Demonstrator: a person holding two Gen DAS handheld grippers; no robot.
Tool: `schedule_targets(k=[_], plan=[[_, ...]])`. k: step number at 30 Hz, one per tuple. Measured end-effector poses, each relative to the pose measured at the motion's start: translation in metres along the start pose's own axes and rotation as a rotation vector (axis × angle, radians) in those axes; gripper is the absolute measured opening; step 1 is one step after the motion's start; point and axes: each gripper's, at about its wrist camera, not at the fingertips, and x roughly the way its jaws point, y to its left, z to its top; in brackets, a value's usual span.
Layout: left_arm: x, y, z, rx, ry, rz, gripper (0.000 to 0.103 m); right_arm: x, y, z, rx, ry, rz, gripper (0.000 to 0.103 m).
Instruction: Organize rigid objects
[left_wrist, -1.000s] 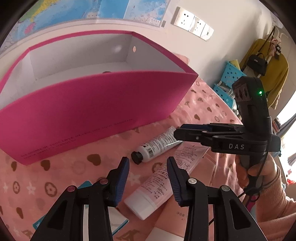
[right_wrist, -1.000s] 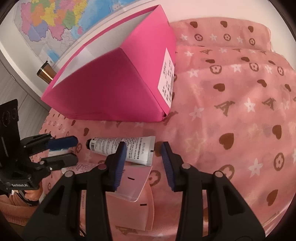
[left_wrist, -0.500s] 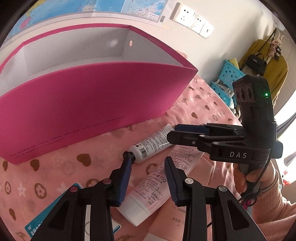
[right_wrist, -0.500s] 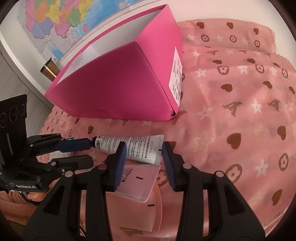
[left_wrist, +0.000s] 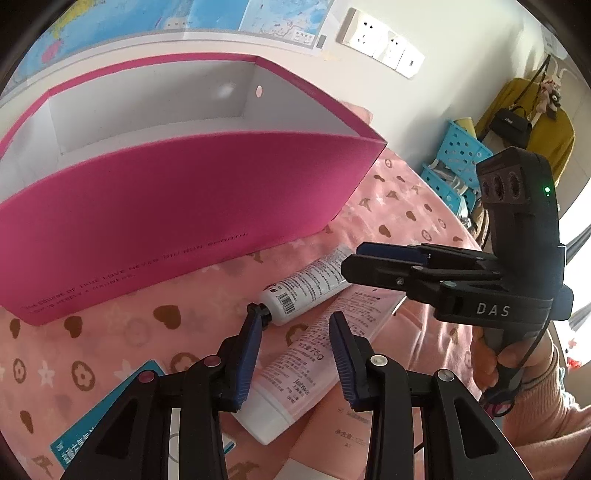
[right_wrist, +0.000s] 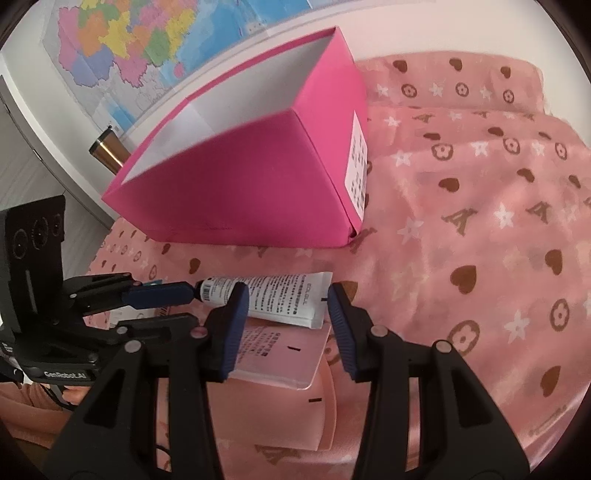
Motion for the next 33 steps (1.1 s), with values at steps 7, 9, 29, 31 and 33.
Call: schedule_targets(k=[7, 9, 29, 31, 33], plan=[[-0.013, -0.004, 0.000, 0.009, -0.028, 0.002, 0.037, -0.015, 0.012, 0.003, -0.027, -0.038, 0.004, 0.047], [-0.017, -0.005, 0.000, 0.010, -0.037, 0.000, 0.037, -0.019, 0.015, 0.004, -0.031, -0.048, 0.007, 0.047], [-0.053, -0.025, 0.004, 0.057, -0.118, -0.059, 0.037, -0.042, 0.068, 0.016, -0.148, -0.109, 0.079, 0.041], [-0.054, -0.016, 0.002, 0.041, -0.119, -0.018, 0.037, -0.040, 0.060, 0.018, -0.129, -0.109, 0.042, 0.041], [-0.055, -0.005, -0.002, 0.017, -0.118, -0.008, 0.037, -0.036, 0.042, 0.017, -0.083, -0.087, 0.024, 0.041]])
